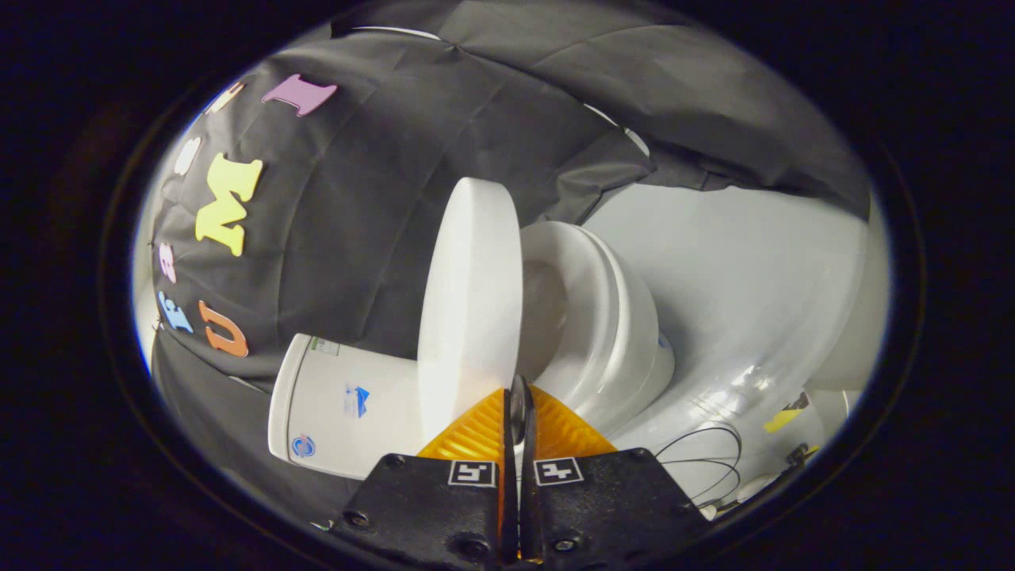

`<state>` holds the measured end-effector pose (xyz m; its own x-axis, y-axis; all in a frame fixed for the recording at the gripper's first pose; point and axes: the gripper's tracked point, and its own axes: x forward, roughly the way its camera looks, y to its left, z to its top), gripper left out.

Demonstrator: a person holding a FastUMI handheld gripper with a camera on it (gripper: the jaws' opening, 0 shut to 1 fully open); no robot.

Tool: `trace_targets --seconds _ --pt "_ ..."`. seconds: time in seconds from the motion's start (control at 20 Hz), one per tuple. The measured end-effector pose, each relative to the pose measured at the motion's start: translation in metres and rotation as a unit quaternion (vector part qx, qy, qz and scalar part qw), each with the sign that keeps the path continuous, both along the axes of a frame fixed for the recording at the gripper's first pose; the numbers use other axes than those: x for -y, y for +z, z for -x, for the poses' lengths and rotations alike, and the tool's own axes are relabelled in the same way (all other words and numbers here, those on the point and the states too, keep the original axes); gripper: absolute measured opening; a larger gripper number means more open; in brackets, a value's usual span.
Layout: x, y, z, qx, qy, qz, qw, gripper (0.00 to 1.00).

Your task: Open the toilet lid.

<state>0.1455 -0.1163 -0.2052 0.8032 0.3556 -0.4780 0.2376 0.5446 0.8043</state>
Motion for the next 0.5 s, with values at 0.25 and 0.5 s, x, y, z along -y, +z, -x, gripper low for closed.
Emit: trace_targets --seconds 0.25,0.5 --pt "-0.011 0.027 0.000 0.023 0.005 0.003 1.000 0.05" --pt "-0.030 0.059 0.001 0.052 0.020 0.046 0.997 0.05"
